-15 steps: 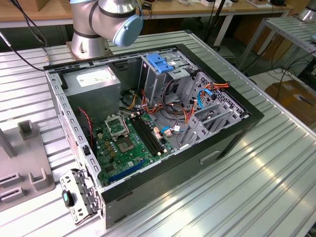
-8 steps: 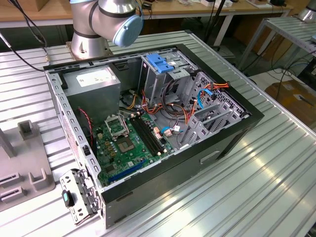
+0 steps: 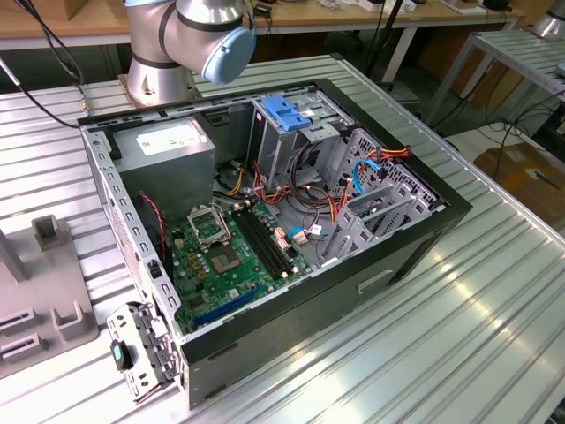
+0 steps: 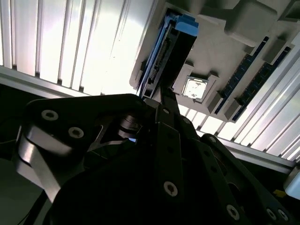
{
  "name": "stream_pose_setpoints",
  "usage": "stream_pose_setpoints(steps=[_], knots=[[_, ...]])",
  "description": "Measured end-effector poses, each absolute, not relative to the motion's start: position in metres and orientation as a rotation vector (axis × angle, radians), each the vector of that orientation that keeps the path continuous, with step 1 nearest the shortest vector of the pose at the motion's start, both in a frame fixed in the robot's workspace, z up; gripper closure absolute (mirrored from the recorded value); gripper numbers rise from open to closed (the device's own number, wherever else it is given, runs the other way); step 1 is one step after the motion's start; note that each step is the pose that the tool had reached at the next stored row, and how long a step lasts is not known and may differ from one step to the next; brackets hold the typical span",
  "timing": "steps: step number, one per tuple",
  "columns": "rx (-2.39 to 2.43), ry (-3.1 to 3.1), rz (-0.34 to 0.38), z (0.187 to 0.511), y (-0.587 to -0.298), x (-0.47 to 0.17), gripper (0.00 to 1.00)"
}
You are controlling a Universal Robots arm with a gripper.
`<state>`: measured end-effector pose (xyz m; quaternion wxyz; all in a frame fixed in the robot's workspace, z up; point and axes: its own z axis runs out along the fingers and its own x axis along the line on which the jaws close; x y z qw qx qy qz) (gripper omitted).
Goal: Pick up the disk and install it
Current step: 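Pick up the disk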
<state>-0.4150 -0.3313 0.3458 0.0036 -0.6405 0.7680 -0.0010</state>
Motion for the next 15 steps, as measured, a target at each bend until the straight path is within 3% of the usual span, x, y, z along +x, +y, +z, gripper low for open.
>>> stream_pose_setpoints(steps=[5,7,11,12,15], knots=[[-2.008,2.407,-0.003,0.3458,-0.3313,-0.4149,0.89],[-2.007,2.407,-0.003,0.3457,-0.3313,-0.4149,0.83],[-2.007,2.407,-0.003,0.3457,-0.3313,-0.4148,0.58],[-2.007,2.407,-0.003,0.3457,-0.3313,-0.4148,0.46],[-2.008,2.407,-0.003,0.3457,-0.3313,-0.4147,0.40]])
